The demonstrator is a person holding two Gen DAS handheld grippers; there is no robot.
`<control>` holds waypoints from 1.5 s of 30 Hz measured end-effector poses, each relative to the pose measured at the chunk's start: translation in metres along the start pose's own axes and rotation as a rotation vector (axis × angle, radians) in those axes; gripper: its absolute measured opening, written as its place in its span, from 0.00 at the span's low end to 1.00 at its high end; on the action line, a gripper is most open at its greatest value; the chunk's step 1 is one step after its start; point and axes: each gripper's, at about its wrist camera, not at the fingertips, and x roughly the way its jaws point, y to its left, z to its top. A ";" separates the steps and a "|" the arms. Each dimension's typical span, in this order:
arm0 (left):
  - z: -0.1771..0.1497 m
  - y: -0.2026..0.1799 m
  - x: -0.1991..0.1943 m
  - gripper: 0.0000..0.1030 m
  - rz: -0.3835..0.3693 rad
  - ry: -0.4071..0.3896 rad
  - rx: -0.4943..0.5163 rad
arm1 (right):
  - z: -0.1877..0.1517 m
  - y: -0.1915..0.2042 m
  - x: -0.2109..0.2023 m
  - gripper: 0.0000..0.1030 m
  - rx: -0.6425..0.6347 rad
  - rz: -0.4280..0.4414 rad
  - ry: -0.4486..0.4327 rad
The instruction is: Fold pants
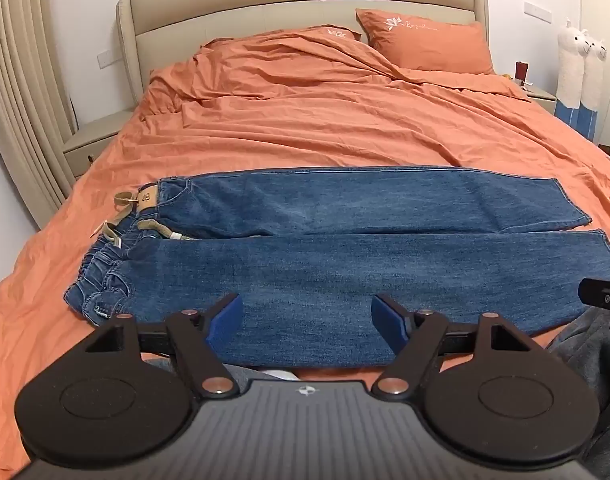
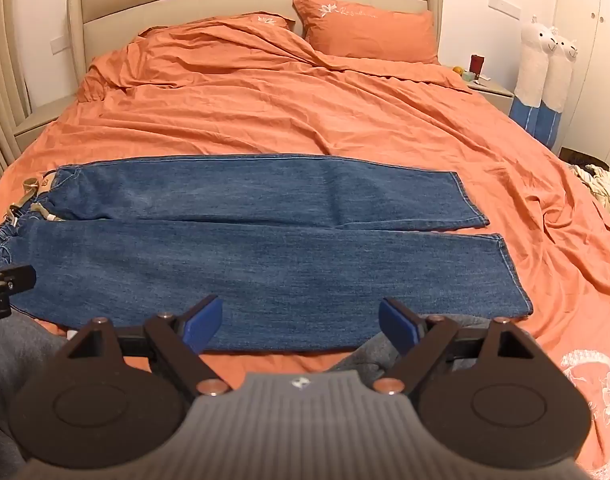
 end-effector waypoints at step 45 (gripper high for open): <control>-0.004 -0.001 -0.004 0.82 -0.010 -0.005 -0.017 | -0.004 -0.002 -0.007 0.80 0.001 -0.005 -0.003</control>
